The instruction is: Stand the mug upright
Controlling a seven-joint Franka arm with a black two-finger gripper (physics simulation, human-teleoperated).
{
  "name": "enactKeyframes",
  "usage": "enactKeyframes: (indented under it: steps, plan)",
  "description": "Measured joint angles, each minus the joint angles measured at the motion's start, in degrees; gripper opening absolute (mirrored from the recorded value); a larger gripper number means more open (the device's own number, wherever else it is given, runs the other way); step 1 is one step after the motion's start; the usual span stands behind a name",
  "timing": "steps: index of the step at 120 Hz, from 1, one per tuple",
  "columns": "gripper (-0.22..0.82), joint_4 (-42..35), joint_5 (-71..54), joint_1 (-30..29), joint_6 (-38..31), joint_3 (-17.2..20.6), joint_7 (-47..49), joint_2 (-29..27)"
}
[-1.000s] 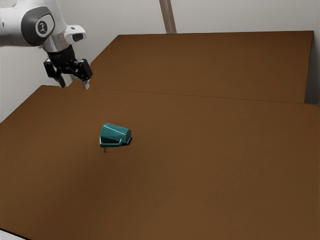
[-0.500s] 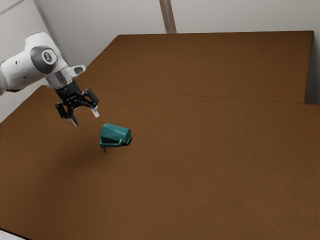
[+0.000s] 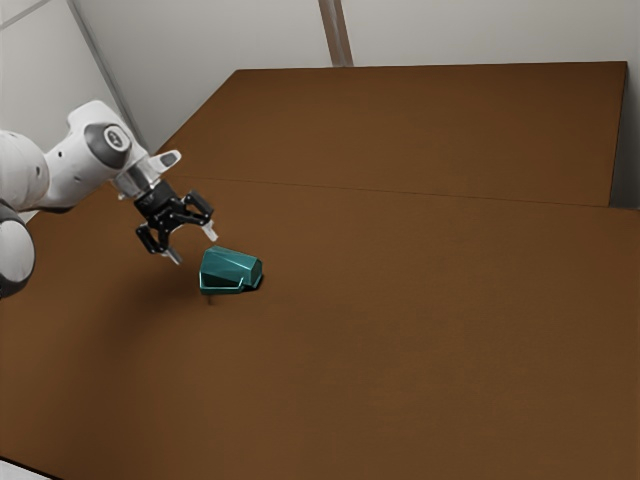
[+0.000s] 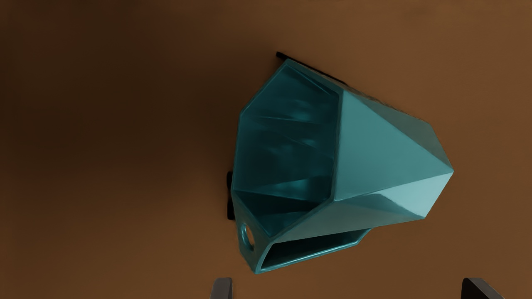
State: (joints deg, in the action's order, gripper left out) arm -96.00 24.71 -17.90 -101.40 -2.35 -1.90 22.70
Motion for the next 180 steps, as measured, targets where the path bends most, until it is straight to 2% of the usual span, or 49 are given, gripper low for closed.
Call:
enactKeyframes:
  steps: [31, 86, 89, 109, 117, 149, 168, 180]
  plan:
    - [0.60, 5.86, 2.61, -0.10, -1.90, -0.94, -1.97, 5.95]
    - [0.60, 5.09, 13.85, 0.50, -3.53, -0.14, -3.94, 9.04]
    - [0.57, 5.08, 14.05, 0.53, -3.60, -0.13, -4.00, 9.11]
    - [0.17, 5.13, 14.03, 0.58, -3.84, -0.17, -4.34, 9.67]
    - [0.07, 5.31, 13.58, 0.59, -3.93, -0.18, -4.41, 9.59]
    - [-0.11, 5.98, 12.52, 1.79, -4.37, 0.92, -4.37, 8.97]
    - [-0.16, 6.41, 11.88, 2.16, -4.79, 1.83, -4.02, 8.41]
    - [-0.17, 5.88, 9.98, 3.52, -5.06, 1.90, -3.58, 5.64]
